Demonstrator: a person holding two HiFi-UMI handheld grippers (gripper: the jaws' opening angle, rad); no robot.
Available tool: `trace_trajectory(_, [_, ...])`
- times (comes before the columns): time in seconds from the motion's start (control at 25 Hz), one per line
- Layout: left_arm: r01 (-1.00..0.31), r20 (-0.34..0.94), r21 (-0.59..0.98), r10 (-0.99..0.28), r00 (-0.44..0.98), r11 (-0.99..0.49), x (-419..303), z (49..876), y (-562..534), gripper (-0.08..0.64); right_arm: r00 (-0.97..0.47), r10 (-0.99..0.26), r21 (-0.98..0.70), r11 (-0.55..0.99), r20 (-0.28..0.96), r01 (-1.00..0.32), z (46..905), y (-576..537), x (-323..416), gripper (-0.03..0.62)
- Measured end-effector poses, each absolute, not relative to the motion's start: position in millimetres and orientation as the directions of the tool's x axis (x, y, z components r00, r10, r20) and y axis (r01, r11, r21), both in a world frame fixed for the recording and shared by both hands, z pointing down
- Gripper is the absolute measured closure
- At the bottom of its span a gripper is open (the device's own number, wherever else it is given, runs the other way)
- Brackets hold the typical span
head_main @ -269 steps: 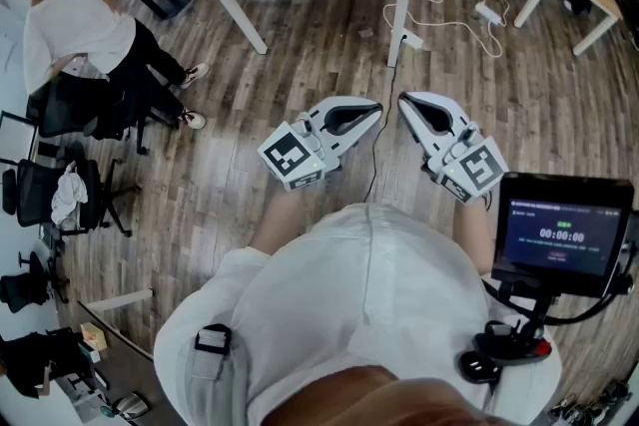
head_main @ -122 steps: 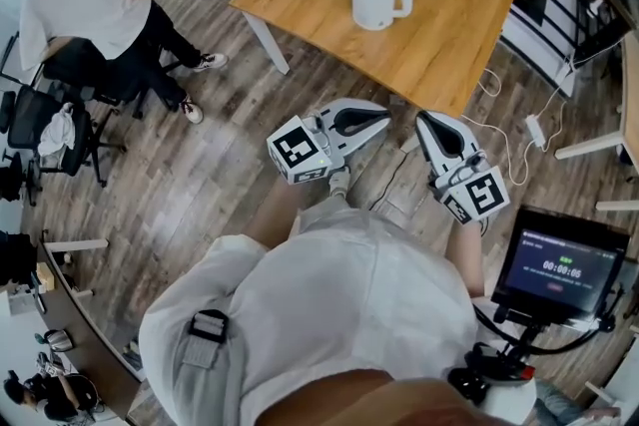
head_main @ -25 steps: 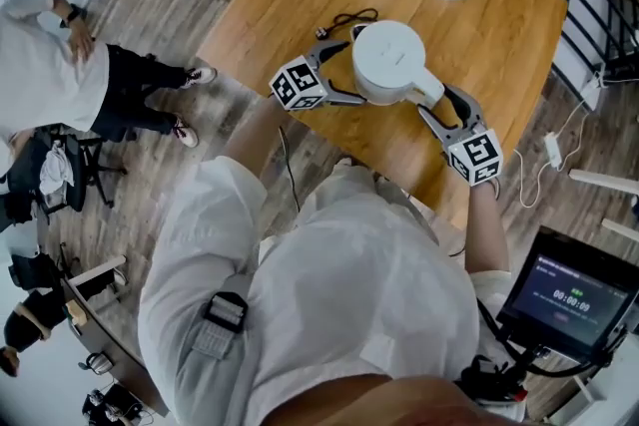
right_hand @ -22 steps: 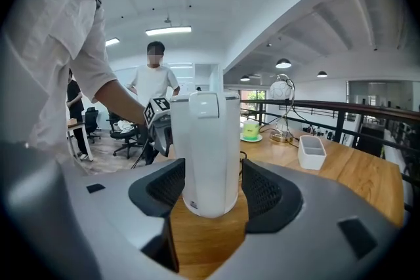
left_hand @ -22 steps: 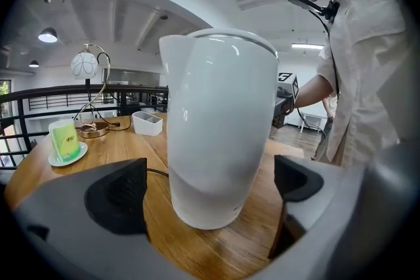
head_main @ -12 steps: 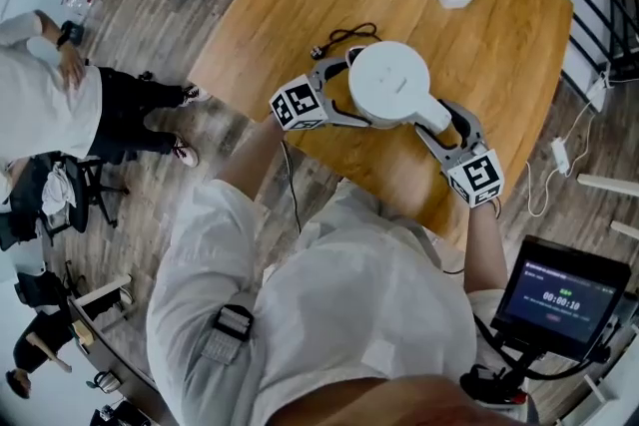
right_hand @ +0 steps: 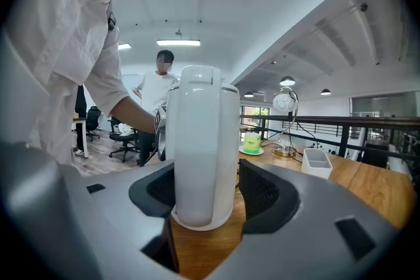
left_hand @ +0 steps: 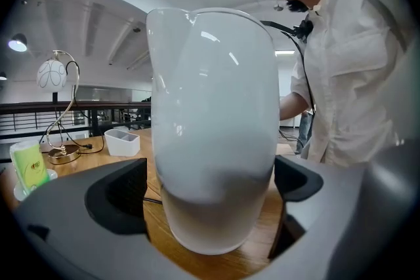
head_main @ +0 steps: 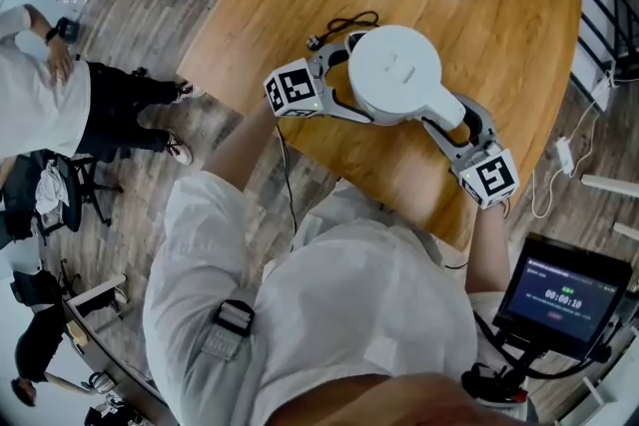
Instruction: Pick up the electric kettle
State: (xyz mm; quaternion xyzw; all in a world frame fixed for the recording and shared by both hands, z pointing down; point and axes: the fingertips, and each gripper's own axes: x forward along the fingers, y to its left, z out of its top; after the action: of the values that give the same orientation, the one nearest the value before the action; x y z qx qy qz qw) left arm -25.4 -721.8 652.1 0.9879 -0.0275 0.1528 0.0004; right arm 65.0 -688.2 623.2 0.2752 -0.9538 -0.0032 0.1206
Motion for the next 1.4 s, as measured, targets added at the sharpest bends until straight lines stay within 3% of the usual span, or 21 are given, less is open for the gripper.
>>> trace_trajectory(0.28, [0.012,0.266,-0.02,0.007,0.964,-1.0,-15,648,-719,-0.021,-0.851,-0.495,0.107,0.869,0.177,-0.483,613,-688,49,0.345])
trace_trajectory(0.44, [0.016,0.253,-0.018,0.012,0.967,-1.0,-18,648,-718,-0.021,-0.873,-0.466,0.086,0.885,0.143,-0.458,608,-684,42,0.422])
trace_trajectory(0.52, [0.019,0.256,-0.018,0.014,0.967,-1.0,-19,647,-717,-0.021,-0.876,-0.459,0.089,0.888,0.147,-0.451,606,-682,40,0.43])
trace_trajectory(0.88, [0.026,0.248,-0.015,0.022,0.969,-1.0,-17,648,-719,-0.02,-0.875,-0.453,0.093,0.892,0.173,-0.443,609,-683,43,0.439])
trace_trajectory(1.4, [0.023,0.23,0.002,0.023,0.973,-1.0,-13,635,-716,-0.02,-0.894,-0.434,0.065,0.901,0.11,-0.429,593,-680,45,0.442])
